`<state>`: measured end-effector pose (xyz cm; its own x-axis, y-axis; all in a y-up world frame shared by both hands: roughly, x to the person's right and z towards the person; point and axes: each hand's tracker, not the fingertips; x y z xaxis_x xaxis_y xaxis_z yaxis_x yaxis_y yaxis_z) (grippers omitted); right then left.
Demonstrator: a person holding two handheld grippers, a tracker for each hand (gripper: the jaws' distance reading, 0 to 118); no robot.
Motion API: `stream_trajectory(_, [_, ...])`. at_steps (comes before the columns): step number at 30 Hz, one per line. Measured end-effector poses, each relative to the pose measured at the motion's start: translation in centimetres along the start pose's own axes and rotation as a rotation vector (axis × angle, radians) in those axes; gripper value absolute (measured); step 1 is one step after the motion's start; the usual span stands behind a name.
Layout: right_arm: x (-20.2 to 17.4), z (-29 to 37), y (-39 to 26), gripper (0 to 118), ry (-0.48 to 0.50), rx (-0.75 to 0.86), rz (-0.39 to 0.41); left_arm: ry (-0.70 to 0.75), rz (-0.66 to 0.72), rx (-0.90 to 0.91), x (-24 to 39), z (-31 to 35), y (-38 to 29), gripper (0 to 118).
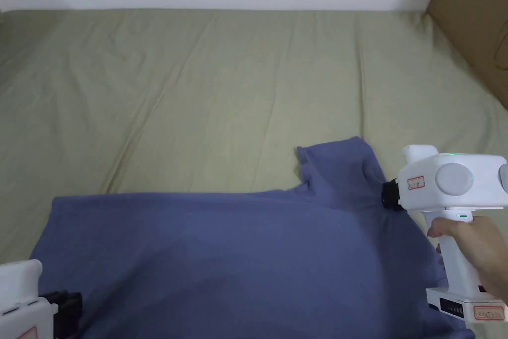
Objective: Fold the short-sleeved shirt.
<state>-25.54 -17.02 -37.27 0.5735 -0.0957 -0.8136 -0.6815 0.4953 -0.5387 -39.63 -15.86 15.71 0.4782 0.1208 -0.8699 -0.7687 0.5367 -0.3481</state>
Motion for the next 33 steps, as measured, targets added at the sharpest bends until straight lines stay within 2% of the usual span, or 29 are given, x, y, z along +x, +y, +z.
stream_trajectory(4, [-0.6,1.0,0.1,0,-0.013,0.012,0.023,0.008,0.019,0.006,-0.7,0.1,0.5,0])
stream_trajectory(8, [0.0,1.5,0.5,0,-0.003,0.018,-0.004,0.002,0.024,0.023,-2.0,-0.8,2.8,1])
stream_trajectory(9, [-0.1,1.6,0.5,0,-0.003,0.017,-0.004,-0.001,0.039,0.043,-2.3,-1.2,3.7,9])
stream_trajectory(10, [-0.3,1.6,0.4,0,-0.006,0.017,-0.001,0.004,0.044,0.047,-2.7,-1.7,4.6,25])
stream_trajectory(11, [-0.3,2.0,0.2,0,-0.007,0.017,0.008,0.010,0.048,0.042,-3.2,-2.5,5.8,59])
stream_trajectory(12, [-0.5,2.1,0.2,0,-0.009,0.016,0.018,0.021,0.057,0.042,-3.6,-3.4,7.0,81])
stream_trajectory(13, [-0.6,2.2,0.2,0,-0.014,0.017,0.026,0.026,0.055,0.042,-3.8,-4.2,8.1,97])
stream_trajectory(14, [-0.7,2.4,0.1,0,-0.015,0.021,0.031,0.035,0.051,0.039,-4.2,-5.0,9.3,103])
stream_trajectory(22, [0.2,2.0,0.0,0,0.010,0.025,0.024,0.056,0.085,0.021,-5.2,-11.1,14.8,101])
stream_trajectory(23, [0.4,1.7,0.0,0,0.008,0.021,0.027,0.065,0.092,-0.006,-5.3,-12.1,15.0,91])
stream_trajectory(24, [0.4,1.7,0.0,0,0.008,0.020,0.029,0.066,0.104,-0.057,-5.3,-12.7,14.9,86])
stream_trajectory(25, [0.4,1.7,-0.1,0,0.010,0.022,0.029,0.107,0.056,-0.063,-4.9,-12.9,14.7,82])
stream_trajectory(26, [0.4,1.8,-0.1,0,0.012,0.023,0.025,0.085,0.001,-0.023,-4.6,-12.1,14.6,61])
stream_trajectory(27, [0.6,1.8,-0.1,0,0.015,0.027,0.019,0.098,0.003,-0.017,-4.2,-11.2,14.9,36])
stream_trajectory(28, [0.6,2.0,-0.1,0,0.021,0.030,0.016,0.103,-0.003,-0.004,-4.0,-10.6,15.2,1])
stream_trajectory(30, [0.6,2.5,-0.2,0,0.036,0.041,-0.001,0.010,0.057,-0.015,-4.0,-10.2,15.4,2])
stream_trajectory(33, [0.4,3.9,-0.2,0,0.040,0.064,-0.006,0.067,-0.015,-0.009,-3.0,-9.3,15.0,2])
